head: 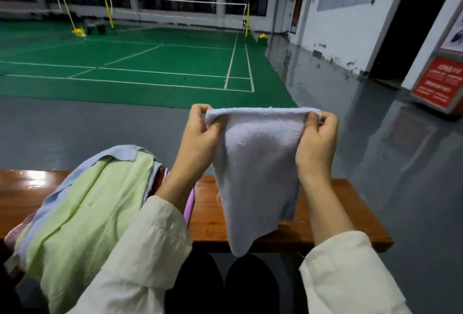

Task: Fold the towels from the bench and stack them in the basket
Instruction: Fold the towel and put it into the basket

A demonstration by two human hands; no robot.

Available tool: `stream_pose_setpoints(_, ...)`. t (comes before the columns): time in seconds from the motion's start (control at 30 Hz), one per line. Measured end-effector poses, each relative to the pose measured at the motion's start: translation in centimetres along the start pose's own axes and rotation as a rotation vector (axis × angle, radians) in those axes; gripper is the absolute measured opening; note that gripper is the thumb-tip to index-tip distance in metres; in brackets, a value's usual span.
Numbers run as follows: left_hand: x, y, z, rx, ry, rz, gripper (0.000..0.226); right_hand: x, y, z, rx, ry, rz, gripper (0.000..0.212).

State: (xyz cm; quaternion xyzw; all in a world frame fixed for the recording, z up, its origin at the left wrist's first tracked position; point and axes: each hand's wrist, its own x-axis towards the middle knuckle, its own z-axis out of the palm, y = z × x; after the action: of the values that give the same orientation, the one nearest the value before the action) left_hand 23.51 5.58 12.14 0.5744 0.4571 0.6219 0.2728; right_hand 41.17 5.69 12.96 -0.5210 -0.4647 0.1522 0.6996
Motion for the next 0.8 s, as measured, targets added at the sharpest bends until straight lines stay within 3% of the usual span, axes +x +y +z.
stream_pose_setpoints(0.13, 0.4, 2.6, -0.7, -0.011, -0.026, 0.032, 0.003, 0.8, -1.7, -1.1, 0.041, -0.023, -0.030, 0.006)
stream_pose_setpoints(0.23, 0.8, 4.2, -1.4, -0.029, -0.028, 0.046, 0.020, 1.1, -2.7, -1.1, 0.071, -0.033, -0.043, 0.008)
stream_pose_setpoints(0.57, 3.8, 1.6, -2.3, 0.063, 0.035, -0.071, 0.025, 2.3, -0.9, 2.8, 0.052, -0.192, 0.063, 0.010)
stream_pose_setpoints(0.8, 5.3, 4.3, -3.3, 0.154, 0.121, 0.166, 0.026, 3.0, -3.3, 3.2, 0.168, -0.139, -0.052, 0.010)
